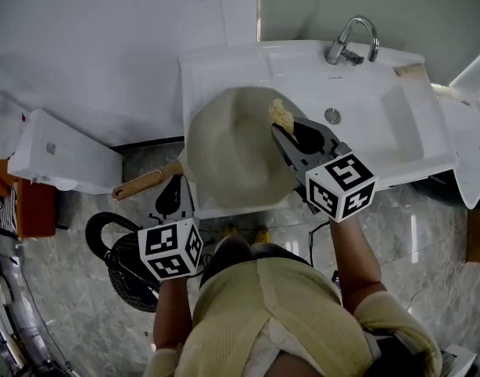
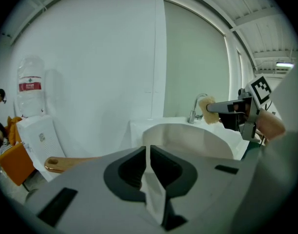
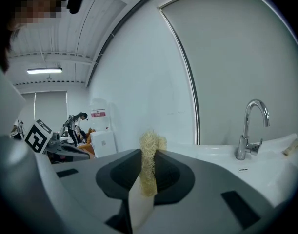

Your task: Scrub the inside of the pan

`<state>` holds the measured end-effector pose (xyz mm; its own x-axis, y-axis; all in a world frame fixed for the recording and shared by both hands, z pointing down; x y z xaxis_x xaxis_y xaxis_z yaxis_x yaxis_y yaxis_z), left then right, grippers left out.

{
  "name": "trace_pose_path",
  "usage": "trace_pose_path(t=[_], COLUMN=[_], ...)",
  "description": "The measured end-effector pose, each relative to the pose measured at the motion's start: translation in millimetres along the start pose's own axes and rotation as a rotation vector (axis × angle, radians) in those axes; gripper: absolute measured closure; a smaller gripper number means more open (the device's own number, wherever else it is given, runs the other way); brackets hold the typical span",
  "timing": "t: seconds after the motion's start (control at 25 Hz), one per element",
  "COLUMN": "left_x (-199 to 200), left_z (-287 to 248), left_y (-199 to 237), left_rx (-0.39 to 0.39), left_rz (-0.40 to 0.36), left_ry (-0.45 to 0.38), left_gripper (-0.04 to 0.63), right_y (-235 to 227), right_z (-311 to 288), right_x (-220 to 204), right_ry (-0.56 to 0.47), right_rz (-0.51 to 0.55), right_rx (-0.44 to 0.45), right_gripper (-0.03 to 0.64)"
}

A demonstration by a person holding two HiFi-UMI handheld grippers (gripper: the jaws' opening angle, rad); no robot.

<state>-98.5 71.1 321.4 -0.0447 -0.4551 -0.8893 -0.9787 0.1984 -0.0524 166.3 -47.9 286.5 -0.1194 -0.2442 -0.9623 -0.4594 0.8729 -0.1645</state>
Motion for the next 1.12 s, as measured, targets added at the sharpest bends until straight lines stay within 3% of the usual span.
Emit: trace_pose_path(t=[0.24,0.44,1.12], left_x=[-3.6,2.9,17.4], left_z=[-10.4,-22.6,-50.2], left_y=[14.8,16.7,16.7], left_rx=[0.011,-0.045,-0.14], left_rz=[0.027,0.012,-0.069], left_ry=[0.013,0.027,0.135], left_gripper=[0.526,0.505,0.465], right_y=[-5.8,-15.4,-46.4], right_z=[-30.7,-57.2,-144.6], right_x=[8.3,12.4,-16.8], right_ry=[0.057,0.114,0.442], right_rz=[0.038,0.046,0.125], right_rx=[0.023,0.015,-0.014], right_gripper=[0.538,0.538,0.539])
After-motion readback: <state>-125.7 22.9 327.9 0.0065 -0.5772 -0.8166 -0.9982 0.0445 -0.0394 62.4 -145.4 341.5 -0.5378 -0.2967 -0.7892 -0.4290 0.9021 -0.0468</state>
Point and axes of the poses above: the fingertips, and each gripper's own axes: z backward along the fingers, y to its left, x out of its top, the point moved 10 cm from there along z, backward along the fingers, and after that the axes turned 15 degrees about x, right-handed, at the moved point
